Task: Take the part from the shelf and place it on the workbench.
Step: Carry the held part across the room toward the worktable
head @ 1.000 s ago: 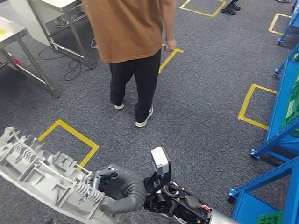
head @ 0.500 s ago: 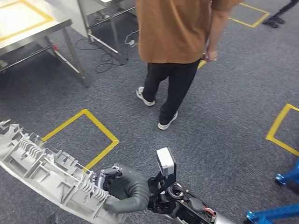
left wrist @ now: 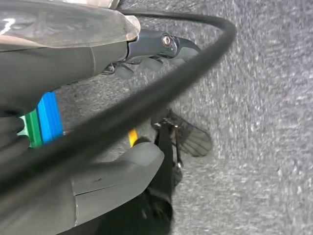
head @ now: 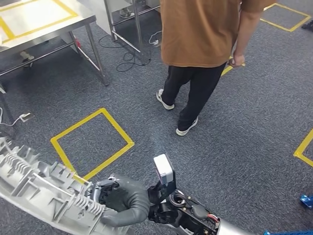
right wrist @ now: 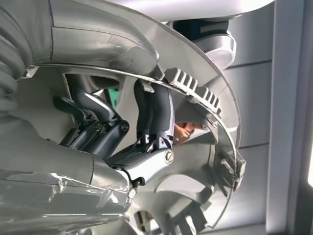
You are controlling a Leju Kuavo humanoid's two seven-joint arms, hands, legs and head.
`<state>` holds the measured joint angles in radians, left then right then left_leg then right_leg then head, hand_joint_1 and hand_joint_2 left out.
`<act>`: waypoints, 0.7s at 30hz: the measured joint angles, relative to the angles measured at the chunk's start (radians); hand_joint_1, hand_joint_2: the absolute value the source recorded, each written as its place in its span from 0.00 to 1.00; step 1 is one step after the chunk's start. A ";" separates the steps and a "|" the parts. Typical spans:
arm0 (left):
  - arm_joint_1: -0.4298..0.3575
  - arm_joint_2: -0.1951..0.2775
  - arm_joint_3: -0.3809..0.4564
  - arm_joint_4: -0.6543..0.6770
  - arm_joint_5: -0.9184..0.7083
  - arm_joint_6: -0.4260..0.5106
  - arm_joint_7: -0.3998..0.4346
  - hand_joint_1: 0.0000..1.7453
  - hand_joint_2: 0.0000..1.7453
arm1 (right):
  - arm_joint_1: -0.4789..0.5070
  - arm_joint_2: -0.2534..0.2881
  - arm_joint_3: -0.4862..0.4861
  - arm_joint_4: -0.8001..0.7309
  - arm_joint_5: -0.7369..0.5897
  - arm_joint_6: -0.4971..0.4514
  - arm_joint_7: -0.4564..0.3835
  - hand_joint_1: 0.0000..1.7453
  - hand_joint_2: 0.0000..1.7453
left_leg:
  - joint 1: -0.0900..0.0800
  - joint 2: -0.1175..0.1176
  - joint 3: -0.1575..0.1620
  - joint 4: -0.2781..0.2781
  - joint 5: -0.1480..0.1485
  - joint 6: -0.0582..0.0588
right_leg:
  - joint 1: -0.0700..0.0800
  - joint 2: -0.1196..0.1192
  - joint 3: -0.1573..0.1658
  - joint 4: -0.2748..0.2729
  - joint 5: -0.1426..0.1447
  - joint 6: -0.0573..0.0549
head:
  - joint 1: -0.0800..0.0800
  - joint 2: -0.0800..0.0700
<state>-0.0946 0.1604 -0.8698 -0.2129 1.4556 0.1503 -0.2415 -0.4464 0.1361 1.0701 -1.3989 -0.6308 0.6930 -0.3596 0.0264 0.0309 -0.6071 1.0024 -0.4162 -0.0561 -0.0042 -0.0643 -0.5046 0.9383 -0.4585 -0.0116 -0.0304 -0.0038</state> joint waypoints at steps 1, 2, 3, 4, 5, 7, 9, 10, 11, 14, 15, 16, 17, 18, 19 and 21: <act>-0.001 0.001 0.000 0.000 0.000 0.000 0.000 0.00 1.00 | -0.001 0.000 0.001 0.000 0.000 0.000 0.000 1.00 1.00 | -0.002 0.009 0.022 -0.043 0.011 0.006 | 0.002 -0.006 0.000 0.002 -0.003 0.006 | -0.002 0.000; -0.002 0.001 0.000 0.000 0.000 0.000 0.000 0.00 1.00 | -0.002 0.000 0.002 0.000 -0.001 0.000 0.001 1.00 1.00 | -0.005 0.011 0.029 -0.059 0.011 0.014 | 0.004 -0.011 0.001 0.003 -0.006 0.012 | -0.001 0.000; -0.001 0.002 0.000 0.000 0.000 0.000 0.001 0.00 1.00 | -0.003 0.000 0.002 0.000 -0.002 -0.002 0.002 1.00 1.00 | -0.008 0.003 0.028 -0.057 0.012 0.022 | 0.005 -0.016 0.003 0.003 -0.008 0.017 | 0.002 0.000; 0.000 0.002 0.000 0.000 -0.001 0.000 0.001 0.00 1.00 | -0.004 0.001 0.002 0.000 -0.004 -0.003 0.004 1.00 1.00 | -0.007 -0.005 0.028 -0.057 0.011 0.030 | 0.005 -0.019 0.005 0.003 -0.011 0.023 | 0.005 0.000; 0.001 0.002 0.000 0.000 -0.001 0.000 0.001 0.00 1.00 | -0.005 0.001 0.002 0.000 -0.006 -0.004 0.005 1.00 1.00 | -0.006 -0.012 0.029 -0.058 0.012 0.036 | 0.003 -0.012 0.003 0.011 -0.019 0.029 | 0.007 0.000; 0.001 0.002 0.000 0.000 -0.001 0.000 0.002 0.00 1.00 | -0.007 0.001 0.003 0.000 -0.008 -0.006 0.008 1.00 1.00 | -0.002 -0.025 0.032 -0.061 0.014 0.050 | -0.001 0.022 -0.026 0.081 -0.066 0.038 | 0.016 0.000; -0.001 0.002 0.000 0.000 0.000 0.000 0.003 0.00 1.00 | -0.008 0.001 0.003 0.000 -0.009 -0.006 0.009 1.00 1.00 | -0.004 -0.040 0.031 -0.061 0.015 0.057 | -0.002 0.052 -0.091 0.226 -0.135 0.041 | 0.029 0.000; -0.001 0.002 0.000 0.000 0.000 0.000 0.004 0.00 1.00 | -0.008 0.001 0.003 0.001 -0.010 -0.005 0.009 1.00 1.00 | -0.006 -0.049 0.031 -0.061 0.015 0.058 | -0.003 0.057 -0.122 0.291 -0.157 0.041 | 0.034 0.000; 0.000 0.002 0.000 0.000 0.000 -0.001 0.005 0.00 1.00 | -0.008 0.001 0.004 0.002 -0.011 -0.005 0.010 1.00 1.00 | -0.008 -0.059 0.032 -0.060 0.014 0.058 | -0.003 0.059 -0.140 0.325 -0.160 0.039 | 0.038 0.000; 0.000 0.002 0.000 0.000 0.003 0.001 0.008 0.00 1.00 | -0.008 0.001 0.004 0.005 -0.011 -0.003 0.010 1.00 1.00 | -0.010 -0.095 0.036 -0.060 0.014 0.058 | -0.002 0.080 -0.085 0.189 -0.062 0.025 | 0.047 0.000; -0.001 0.002 0.000 0.000 0.006 0.003 0.010 0.00 1.00 | -0.008 0.002 0.004 0.005 -0.010 -0.001 0.010 1.00 1.00 | -0.012 -0.106 0.036 -0.059 0.014 0.056 | -0.002 0.100 -0.053 0.115 -0.028 0.018 | 0.049 0.000; -0.002 0.001 0.000 0.000 0.009 0.005 0.011 0.00 1.00 | -0.008 0.002 0.004 0.005 -0.009 0.001 0.011 1.00 1.00 | -0.012 -0.116 0.034 -0.057 0.015 0.053 | -0.002 0.117 -0.029 0.058 -0.010 0.012 | 0.051 0.000; -0.002 0.000 0.000 0.000 0.011 0.008 0.012 0.00 1.00 | -0.008 0.002 0.004 0.006 -0.008 0.004 0.011 1.00 1.00 | -0.011 -0.125 0.030 -0.057 0.016 0.049 | -0.001 0.129 -0.014 0.027 -0.004 0.009 | 0.052 0.000; -0.001 0.000 0.001 0.000 0.013 0.011 0.013 0.00 1.00 | -0.008 0.002 0.004 0.006 -0.008 0.006 0.012 1.00 1.00 | -0.010 -0.133 0.026 -0.057 0.020 0.042 | 0.001 0.130 -0.009 0.019 -0.007 0.006 | 0.052 0.000; 0.002 0.002 0.001 0.000 0.015 0.014 0.013 0.00 1.00 | -0.008 0.003 0.005 0.006 -0.008 0.007 0.012 1.00 1.00 | -0.009 -0.142 0.022 -0.059 0.024 0.035 | 0.001 0.122 -0.005 0.012 -0.005 0.004 | 0.053 0.000; 0.005 0.004 0.001 0.001 0.017 0.018 0.015 0.00 1.00 | -0.008 0.007 0.005 0.006 -0.008 0.008 0.015 1.00 1.00 | -0.009 -0.128 0.011 -0.043 0.013 0.024 | -0.003 0.101 0.002 -0.001 0.004 -0.004 | 0.048 0.000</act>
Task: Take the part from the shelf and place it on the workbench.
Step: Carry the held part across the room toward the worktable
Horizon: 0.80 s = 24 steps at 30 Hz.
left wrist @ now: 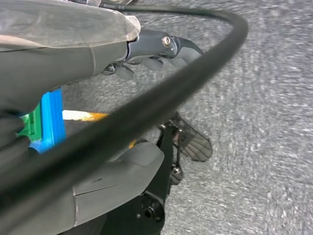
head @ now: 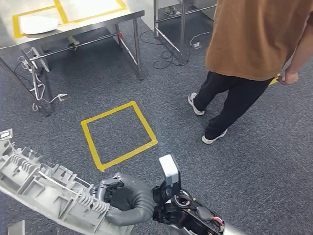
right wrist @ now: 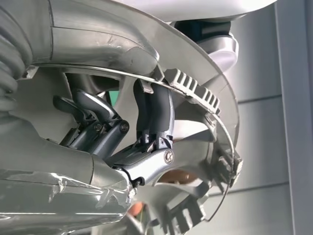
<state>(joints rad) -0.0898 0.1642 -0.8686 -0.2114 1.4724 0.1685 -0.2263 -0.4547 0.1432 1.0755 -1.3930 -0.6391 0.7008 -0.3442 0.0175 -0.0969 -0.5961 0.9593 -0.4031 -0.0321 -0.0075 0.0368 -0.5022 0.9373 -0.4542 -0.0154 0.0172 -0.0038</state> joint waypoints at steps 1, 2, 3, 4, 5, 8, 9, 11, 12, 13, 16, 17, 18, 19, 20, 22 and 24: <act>-0.001 0.001 0.000 0.001 0.001 0.002 0.001 0.00 1.00 | 0.000 0.002 0.001 0.000 -0.001 0.000 0.002 1.00 1.00 | -0.001 0.022 -0.017 0.035 -0.022 -0.004 | -0.002 -0.013 0.002 -0.007 0.005 -0.004 | -0.008 0.000; -0.003 0.001 0.000 0.001 0.001 0.004 0.001 0.00 1.00 | 0.000 0.003 0.001 0.000 -0.003 0.000 0.003 1.00 1.00 | 0.000 0.049 -0.043 0.088 -0.052 -0.007 | -0.002 -0.026 0.004 -0.011 0.007 -0.006 | -0.016 0.000; -0.005 0.001 0.000 0.001 0.001 0.005 0.002 0.00 1.00 | 0.000 0.004 0.002 0.001 -0.005 -0.001 0.005 1.00 1.00 | 0.000 0.070 -0.078 0.159 -0.086 -0.012 | -0.001 -0.038 0.003 -0.012 0.007 -0.009 | -0.023 0.000; -0.005 0.001 0.000 0.001 0.001 0.007 0.002 0.00 1.00 | 0.001 0.004 0.003 0.001 -0.007 -0.001 0.007 1.00 1.00 | 0.002 0.079 -0.111 0.226 -0.112 -0.016 | 0.000 -0.051 0.002 -0.012 0.007 -0.009 | -0.029 0.000; -0.004 0.001 0.000 0.001 0.002 0.008 0.003 0.00 1.00 | 0.001 0.004 0.003 0.002 -0.009 -0.001 0.008 1.00 1.00 | 0.004 0.084 -0.131 0.268 -0.122 -0.020 | 0.000 -0.063 0.002 -0.012 0.006 -0.009 | -0.032 0.000; -0.002 0.004 0.001 0.001 0.003 0.011 0.004 0.00 1.00 | 0.001 0.004 0.007 0.003 -0.011 -0.002 0.011 1.00 1.00 | 0.013 0.106 -0.072 0.166 -0.057 -0.029 | -0.001 -0.095 0.001 -0.006 0.000 -0.004 | -0.043 0.000; -0.004 0.004 0.001 0.001 0.003 0.011 0.004 0.00 1.00 | 0.001 0.004 0.008 0.003 -0.012 -0.002 0.011 1.00 1.00 | 0.013 0.124 -0.031 0.092 -0.032 -0.030 | 0.001 -0.102 0.001 -0.002 -0.004 0.001 | -0.048 0.000; -0.007 0.005 0.003 0.001 0.004 0.012 0.005 0.00 1.00 | 0.000 0.004 0.010 0.003 -0.014 -0.002 0.012 1.00 1.00 | 0.010 0.146 0.018 0.001 -0.007 -0.018 | 0.006 -0.115 0.002 0.006 -0.013 0.013 | -0.053 0.000; -0.008 0.005 0.005 0.001 0.004 0.012 0.005 0.00 1.00 | 0.000 0.005 0.012 0.003 -0.014 -0.001 0.013 1.00 1.00 | 0.007 0.145 0.020 -0.007 -0.010 -0.009 | 0.009 -0.121 0.003 0.006 -0.016 0.019 | -0.051 0.000; -0.006 0.006 0.006 0.001 0.004 0.012 0.005 0.00 1.00 | 0.000 0.005 0.013 0.003 -0.015 -0.001 0.013 1.00 1.00 | 0.005 0.135 0.018 -0.007 -0.009 0.000 | 0.009 -0.127 0.006 0.006 -0.018 0.024 | -0.048 0.000; -0.004 0.006 0.010 0.001 0.005 0.014 0.007 0.00 1.00 | -0.001 0.006 0.014 0.002 -0.016 -0.001 0.013 1.00 1.00 | 0.009 0.113 0.020 -0.009 -0.007 0.021 | 0.002 -0.101 -0.008 0.047 -0.052 0.040 | -0.037 0.000; -0.004 0.005 0.011 0.001 0.006 0.014 0.007 0.00 1.00 | -0.001 0.007 0.015 0.002 -0.016 -0.001 0.013 1.00 1.00 | 0.010 0.105 0.020 -0.010 -0.006 0.026 | 0.000 -0.078 -0.031 0.100 -0.083 0.044 | -0.031 0.000; -0.005 0.005 0.013 0.001 0.006 0.014 0.008 0.00 1.00 | 0.000 0.007 0.015 0.002 -0.016 -0.001 0.014 1.00 1.00 | 0.009 0.097 0.020 -0.010 -0.006 0.030 | -0.001 -0.059 -0.063 0.171 -0.119 0.045 | -0.024 0.000; -0.005 0.006 0.014 0.001 0.008 0.014 0.008 0.00 1.00 | 0.000 0.007 0.016 0.002 -0.016 -0.001 0.014 1.00 1.00 | 0.007 0.088 0.019 -0.010 -0.006 0.033 | -0.001 -0.049 -0.097 0.247 -0.151 0.046 | -0.018 0.000; -0.005 0.006 0.014 0.001 0.010 0.015 0.008 0.00 1.00 | 0.000 0.007 0.017 0.002 -0.017 -0.001 0.015 1.00 1.00 | 0.005 0.078 0.019 -0.009 -0.007 0.033 | -0.001 -0.044 -0.125 0.303 -0.167 0.045 | -0.012 0.000; -0.004 0.006 0.015 0.001 0.013 0.017 0.010 0.00 1.00 | 0.001 0.007 0.020 0.003 -0.017 0.000 0.017 1.00 1.00 | 0.003 0.054 0.022 -0.009 -0.007 0.033 | -0.001 -0.039 -0.129 0.301 -0.139 0.040 | -0.006 0.000; -0.004 0.005 0.015 0.001 0.015 0.020 0.011 0.00 1.00 | 0.000 0.007 0.021 0.003 -0.019 0.000 0.019 1.00 1.00 | 0.002 0.029 0.025 -0.009 -0.007 0.033 | 0.000 -0.015 -0.073 0.166 -0.060 0.028 | 0.001 0.000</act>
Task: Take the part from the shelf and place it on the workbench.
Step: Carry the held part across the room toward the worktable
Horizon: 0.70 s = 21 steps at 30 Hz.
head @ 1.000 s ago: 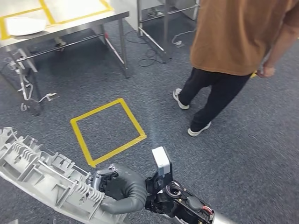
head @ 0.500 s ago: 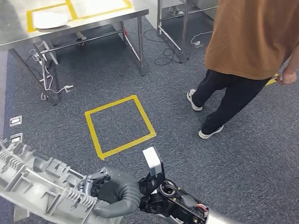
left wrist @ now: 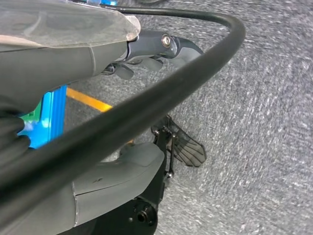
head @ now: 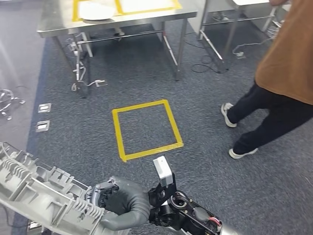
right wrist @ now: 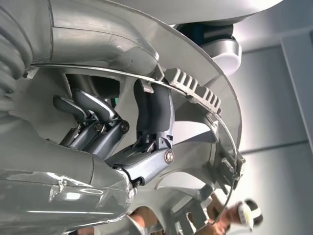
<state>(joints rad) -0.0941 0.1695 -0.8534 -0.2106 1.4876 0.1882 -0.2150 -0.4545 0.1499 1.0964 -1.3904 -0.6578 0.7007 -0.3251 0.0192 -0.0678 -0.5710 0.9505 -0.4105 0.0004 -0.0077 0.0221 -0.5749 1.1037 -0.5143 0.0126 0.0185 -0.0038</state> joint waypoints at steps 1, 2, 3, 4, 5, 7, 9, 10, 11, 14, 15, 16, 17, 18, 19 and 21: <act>-0.001 -0.001 0.000 0.000 0.000 0.001 0.000 0.00 1.00 | 0.000 0.000 0.000 0.000 -0.001 0.000 0.000 1.00 1.00 | -0.001 -0.011 -0.001 0.001 0.000 -0.002 | 0.000 0.020 0.028 -0.067 0.029 -0.007 | 0.002 0.000; -0.001 -0.002 0.000 0.000 0.000 0.001 0.000 0.00 1.00 | -0.001 0.000 0.000 0.000 -0.002 0.001 0.001 1.00 1.00 | -0.001 -0.022 -0.003 0.002 0.001 -0.005 | 0.000 0.037 0.048 -0.116 0.044 -0.011 | 0.004 0.000; -0.001 -0.002 0.000 0.000 0.001 0.001 0.000 0.00 1.00 | -0.001 0.000 0.001 0.000 -0.003 0.001 0.001 1.00 1.00 | 0.000 -0.030 -0.008 0.002 0.003 -0.010 | 0.002 0.047 0.059 -0.139 0.047 -0.014 | 0.004 0.000; 0.000 -0.002 0.001 0.000 0.001 0.001 0.001 0.00 1.00 | -0.001 0.000 0.001 0.000 -0.004 0.002 0.002 1.00 1.00 | 0.000 -0.040 -0.012 0.001 0.007 -0.016 | 0.003 0.044 0.064 -0.146 0.045 -0.016 | 0.004 0.000; 0.003 -0.001 0.001 0.001 0.001 0.002 0.001 0.00 1.00 | -0.001 0.001 0.001 0.000 -0.006 0.002 0.002 1.00 1.00 | 0.002 -0.047 -0.015 -0.001 0.009 -0.023 | 0.002 0.035 0.069 -0.153 0.047 -0.019 | 0.004 0.000; 0.005 0.000 0.001 0.002 0.002 0.001 0.003 0.00 1.00 | -0.002 0.003 0.001 0.000 -0.011 0.001 0.004 1.00 1.00 | 0.001 -0.022 -0.030 0.022 -0.006 -0.034 | -0.003 0.015 0.077 -0.167 0.056 -0.027 | -0.002 0.000; 0.002 0.000 0.001 0.002 0.002 -0.006 0.000 0.00 1.00 | -0.002 0.004 0.002 0.000 -0.016 0.001 0.005 1.00 1.00 | 0.000 0.030 -0.082 0.128 -0.064 -0.043 | -0.004 -0.006 0.079 -0.176 0.062 -0.033 | -0.016 0.000; 0.000 0.000 0.001 0.002 0.003 -0.011 -0.003 0.00 1.00 | -0.001 0.004 0.002 0.001 -0.018 0.001 0.006 1.00 1.00 | 0.001 0.045 -0.117 0.200 -0.097 -0.047 | -0.003 -0.016 0.078 -0.176 0.062 -0.035 | -0.023 0.000; 0.000 0.000 0.001 0.002 0.003 -0.016 -0.007 0.00 1.00 | 0.000 0.004 0.002 0.002 -0.019 0.001 0.007 1.00 1.00 | 0.002 0.053 -0.146 0.260 -0.118 -0.052 | -0.002 -0.024 0.077 -0.175 0.062 -0.035 | -0.027 0.000; 0.002 -0.002 0.002 0.002 0.004 -0.024 -0.018 0.00 1.00 | 0.000 0.004 0.003 0.007 -0.025 0.000 0.007 1.00 1.00 | 0.010 0.061 -0.122 0.225 -0.076 -0.059 | -0.003 -0.039 0.076 -0.172 0.059 -0.032 | -0.038 0.000; 0.002 -0.002 0.002 0.002 0.004 -0.025 -0.021 0.00 1.00 | 0.000 0.004 0.003 0.008 -0.027 0.000 0.008 1.00 1.00 | 0.013 0.065 -0.080 0.148 -0.043 -0.060 | -0.003 -0.041 0.077 -0.170 0.057 -0.029 | -0.043 0.000; 0.001 -0.003 0.003 0.002 0.004 -0.026 -0.023 0.00 1.00 | 0.000 0.004 0.003 0.008 -0.029 0.000 0.008 1.00 1.00 | 0.013 0.068 -0.042 0.079 -0.020 -0.058 | -0.001 -0.042 0.076 -0.167 0.054 -0.024 | -0.048 0.000; 0.000 -0.004 0.004 0.002 0.004 -0.026 -0.025 0.00 1.00 | 0.000 0.005 0.003 0.008 -0.030 0.000 0.008 1.00 1.00 | 0.012 0.070 -0.015 0.029 -0.007 -0.053 | 0.002 -0.043 0.075 -0.165 0.050 -0.019 | -0.050 0.000; -0.001 -0.005 0.005 0.002 0.004 -0.026 -0.026 0.00 1.00 | 0.000 0.005 0.003 0.008 -0.031 0.000 0.008 1.00 1.00 | 0.010 0.071 -0.003 0.004 -0.006 -0.045 | 0.004 -0.043 0.076 -0.163 0.048 -0.013 | -0.050 0.000; -0.001 -0.006 0.006 0.002 0.005 -0.026 -0.027 0.00 1.00 | 0.001 0.005 0.003 0.008 -0.032 0.000 0.008 1.00 1.00 | 0.008 0.069 -0.003 0.001 -0.010 -0.035 | 0.006 -0.043 0.077 -0.158 0.049 -0.006 | -0.048 0.000; 0.000 -0.007 0.007 0.002 0.005 -0.028 -0.028 0.00 1.00 | 0.001 0.005 0.003 0.008 -0.033 0.000 0.007 1.00 1.00 | 0.009 0.066 0.002 0.000 -0.014 -0.016 | 0.004 -0.041 0.079 -0.147 0.046 0.005 | -0.039 0.000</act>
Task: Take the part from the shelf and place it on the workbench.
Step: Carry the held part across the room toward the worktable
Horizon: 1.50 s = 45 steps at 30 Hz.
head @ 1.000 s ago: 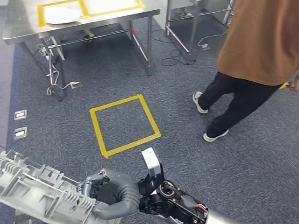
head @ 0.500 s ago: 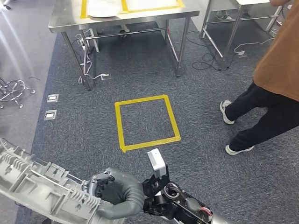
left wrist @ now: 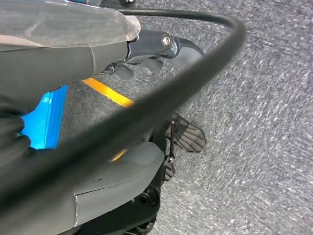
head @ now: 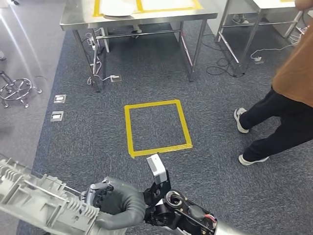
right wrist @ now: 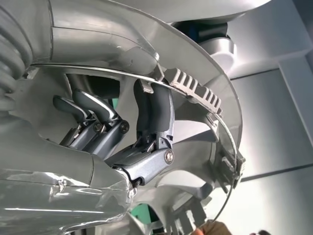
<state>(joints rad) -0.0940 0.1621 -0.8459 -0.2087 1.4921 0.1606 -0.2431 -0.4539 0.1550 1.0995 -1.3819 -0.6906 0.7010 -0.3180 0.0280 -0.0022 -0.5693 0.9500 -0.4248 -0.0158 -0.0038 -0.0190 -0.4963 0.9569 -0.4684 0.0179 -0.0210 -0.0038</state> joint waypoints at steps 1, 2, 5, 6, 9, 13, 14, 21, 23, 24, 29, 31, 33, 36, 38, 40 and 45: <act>0.000 -0.001 0.000 0.000 0.000 -0.001 0.000 0.00 1.00 | 0.000 0.000 0.000 0.000 0.000 0.000 0.000 1.00 1.00 | 0.000 -0.001 0.005 -0.001 -0.001 0.008 | -0.002 0.002 -0.009 0.021 -0.012 0.005 | 0.004 0.000; 0.000 -0.001 0.001 0.000 0.000 -0.002 -0.001 0.00 1.00 | 0.000 0.000 0.000 0.000 -0.001 0.000 -0.001 1.00 1.00 | 0.000 -0.001 0.009 -0.002 -0.002 0.014 | -0.004 0.005 -0.027 0.060 -0.037 0.007 | 0.009 0.000; 0.001 -0.001 0.002 0.000 -0.001 -0.003 -0.002 0.00 1.00 | 0.001 0.000 0.000 0.003 -0.002 0.000 -0.002 1.00 1.00 | -0.005 -0.002 0.013 -0.001 -0.005 0.023 | -0.006 0.013 -0.129 0.262 -0.130 0.011 | 0.028 0.000; 0.001 -0.001 0.002 0.000 -0.001 -0.005 -0.003 0.00 1.00 | 0.002 0.000 0.000 0.005 -0.002 0.000 -0.003 1.00 1.00 | -0.007 -0.003 0.015 -0.001 -0.008 0.024 | -0.006 0.014 -0.153 0.301 -0.139 0.011 | 0.032 0.000; 0.001 -0.002 0.002 0.000 -0.001 -0.010 -0.005 0.00 1.00 | 0.004 0.000 -0.001 0.008 -0.002 0.000 -0.004 1.00 1.00 | -0.013 -0.010 0.031 -0.001 -0.018 0.023 | -0.002 0.016 -0.119 0.189 -0.047 -0.004 | 0.041 0.000; 0.000 -0.011 0.002 0.000 -0.002 -0.012 -0.010 0.00 1.00 | 0.005 0.000 -0.001 0.009 -0.002 0.003 -0.008 1.00 1.00 | -0.016 -0.017 0.043 0.002 -0.028 0.009 | 0.011 0.021 -0.049 0.006 0.006 -0.028 | 0.049 0.000; 0.001 -0.012 0.002 0.000 -0.002 -0.012 -0.011 0.00 1.00 | 0.005 0.000 -0.001 0.010 -0.001 0.003 -0.008 1.00 1.00 | -0.015 -0.017 0.044 0.006 -0.027 0.004 | 0.010 0.022 -0.040 -0.003 0.007 -0.031 | 0.050 0.000; -0.003 -0.013 0.004 0.000 -0.001 -0.013 -0.017 0.00 1.00 | 0.002 0.004 -0.001 0.018 0.000 0.006 -0.014 1.00 1.00 | -0.007 -0.008 -0.119 0.282 -0.125 -0.028 | 0.000 0.015 0.004 -0.027 0.008 -0.045 | 0.019 0.000; 0.001 -0.012 0.004 0.000 -0.001 -0.012 -0.017 0.00 1.00 | 0.004 0.004 -0.001 0.021 0.000 0.006 -0.015 1.00 1.00 | -0.001 -0.006 -0.138 0.263 -0.081 -0.033 | -0.003 0.017 0.016 -0.026 -0.003 -0.041 | 0.011 0.000; 0.002 -0.011 0.004 0.000 -0.001 -0.012 -0.017 0.00 1.00 | 0.004 0.004 -0.001 0.022 0.000 0.006 -0.015 1.00 1.00 | 0.002 -0.004 -0.121 0.202 -0.033 -0.036 | -0.004 0.017 0.026 -0.026 -0.011 -0.037 | 0.005 0.000; 0.003 -0.012 0.006 0.000 -0.001 -0.014 -0.018 0.00 1.00 | 0.004 0.005 -0.001 0.025 0.000 0.008 -0.015 1.00 1.00 | 0.001 0.009 -0.056 0.023 0.015 -0.013 | 0.002 0.015 0.053 -0.014 -0.051 -0.006 | -0.010 0.000; 0.005 -0.014 0.007 0.000 -0.001 -0.017 -0.018 0.00 1.00 | 0.004 0.005 -0.001 0.026 -0.001 0.009 -0.016 1.00 1.00 | 0.002 0.007 -0.043 0.025 0.016 0.005 | 0.001 0.014 0.055 0.007 -0.063 0.003 | 0.002 0.000; 0.005 -0.014 0.007 0.000 -0.001 -0.020 -0.020 0.00 1.00 | 0.002 0.005 -0.001 0.027 -0.002 0.009 -0.018 1.00 1.00 | 0.000 0.005 -0.026 0.025 0.006 0.016 | -0.003 0.015 0.010 0.093 -0.090 0.010 | 0.015 0.000; 0.003 -0.013 0.008 0.000 -0.001 -0.021 -0.021 0.00 1.00 | 0.002 0.005 0.000 0.030 -0.002 0.010 -0.021 1.00 1.00 | -0.008 0.001 -0.006 0.025 -0.015 0.026 | -0.003 0.016 -0.116 0.283 -0.158 0.012 | 0.034 0.000; 0.004 -0.013 0.009 0.000 0.000 -0.021 -0.021 0.00 1.00 | 0.003 0.005 0.000 0.033 -0.001 0.011 -0.024 1.00 1.00 | -0.015 -0.003 0.017 0.025 -0.031 0.029 | 0.000 0.016 -0.148 0.283 -0.143 0.002 | 0.041 0.000; 0.005 -0.014 0.010 0.000 0.000 -0.022 -0.021 0.00 1.00 | 0.003 0.005 0.000 0.034 0.000 0.012 -0.026 1.00 1.00 | -0.021 -0.007 0.043 0.024 -0.049 0.029 | 0.010 0.017 -0.124 0.163 -0.045 -0.020 | 0.049 0.000; 0.001 -0.017 0.017 0.000 0.004 -0.021 -0.021 0.00 1.00 | 0.004 0.009 -0.001 0.035 0.004 0.019 -0.031 1.00 1.00 | -0.021 -0.009 0.070 0.023 -0.068 0.008 | 0.025 0.022 -0.068 0.016 0.030 -0.048 | 0.055 0.000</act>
<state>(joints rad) -0.0934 0.1449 -0.8292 -0.2083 1.4964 0.1393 -0.2640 -0.4504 0.1643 1.0982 -1.3464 -0.6865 0.7202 -0.3494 0.0067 -0.0117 -0.4996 0.9729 -0.4925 -0.0080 0.0213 0.0026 -0.5645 0.9730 -0.4384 -0.0298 0.0341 -0.0038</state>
